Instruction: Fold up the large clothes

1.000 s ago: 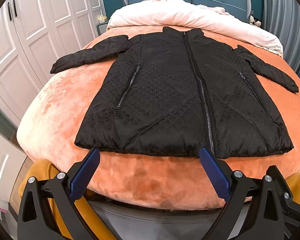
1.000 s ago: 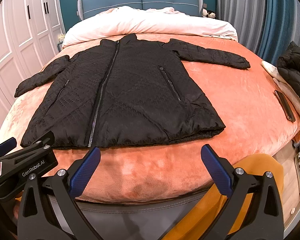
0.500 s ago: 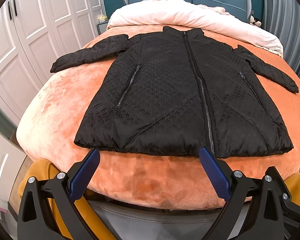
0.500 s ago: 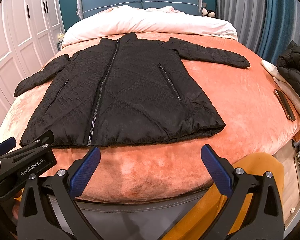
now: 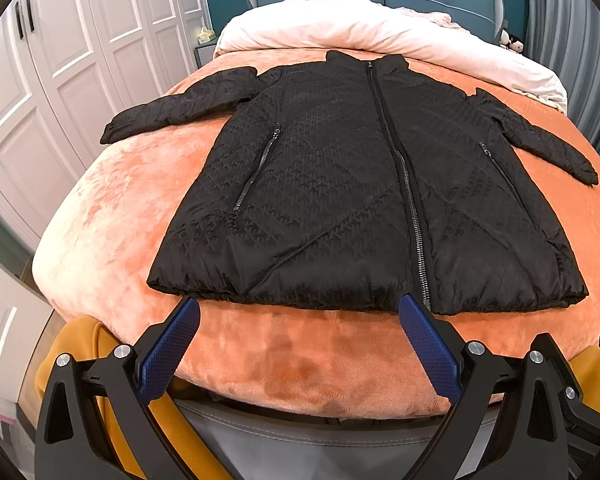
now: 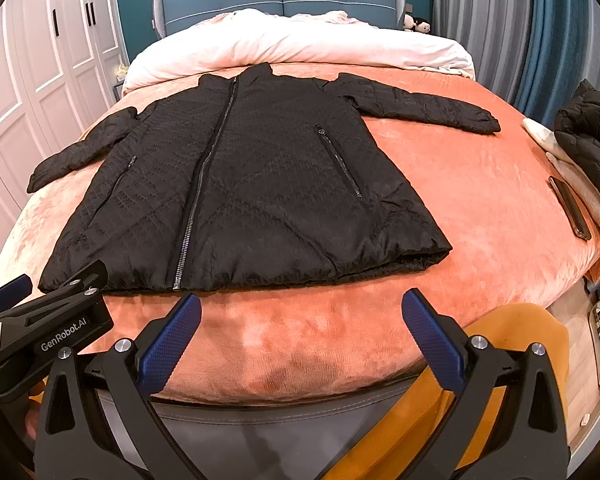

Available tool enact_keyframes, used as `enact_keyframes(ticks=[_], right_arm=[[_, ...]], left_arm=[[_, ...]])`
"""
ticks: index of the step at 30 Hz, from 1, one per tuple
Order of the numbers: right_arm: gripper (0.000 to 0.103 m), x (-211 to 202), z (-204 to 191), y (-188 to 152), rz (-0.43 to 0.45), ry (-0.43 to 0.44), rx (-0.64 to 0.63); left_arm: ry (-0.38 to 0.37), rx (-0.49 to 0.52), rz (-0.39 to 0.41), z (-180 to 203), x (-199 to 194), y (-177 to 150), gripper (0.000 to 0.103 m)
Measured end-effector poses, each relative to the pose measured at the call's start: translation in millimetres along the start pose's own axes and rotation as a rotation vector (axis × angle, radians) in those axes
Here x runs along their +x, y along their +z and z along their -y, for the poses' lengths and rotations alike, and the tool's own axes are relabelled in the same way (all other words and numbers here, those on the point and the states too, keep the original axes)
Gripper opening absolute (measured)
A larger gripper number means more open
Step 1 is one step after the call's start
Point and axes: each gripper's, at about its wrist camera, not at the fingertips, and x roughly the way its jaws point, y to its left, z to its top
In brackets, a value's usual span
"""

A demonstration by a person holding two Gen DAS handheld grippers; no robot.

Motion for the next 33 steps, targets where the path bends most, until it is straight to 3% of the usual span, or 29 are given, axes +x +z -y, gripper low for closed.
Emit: enact_keyframes(ticks=[13, 19, 23, 29, 33], right_arm=[[0.098, 7, -1, -1, -0.015, 0.006, 0.001], [0.098, 27, 18, 11, -0.025, 0.031, 0.022], [0.098, 53, 64, 50, -0.032, 0.042, 0.108], [0.098, 110, 176, 137, 0.002, 0.061, 0.347], [0.098, 161, 240, 187, 0.018, -0.046, 0.424]], left_arm=[[0.001, 0.005, -0.014, -1, 7, -4, 0.097], [-0.041, 0.012, -0.029, 0, 20, 3, 0.097], [-0.051, -0.015, -0.02, -4, 32, 24, 0.097], [-0.091, -0.047, -0.014, -15, 56, 65, 0.097], [-0.096, -0.078, -0.002, -22, 75, 89, 0.097]])
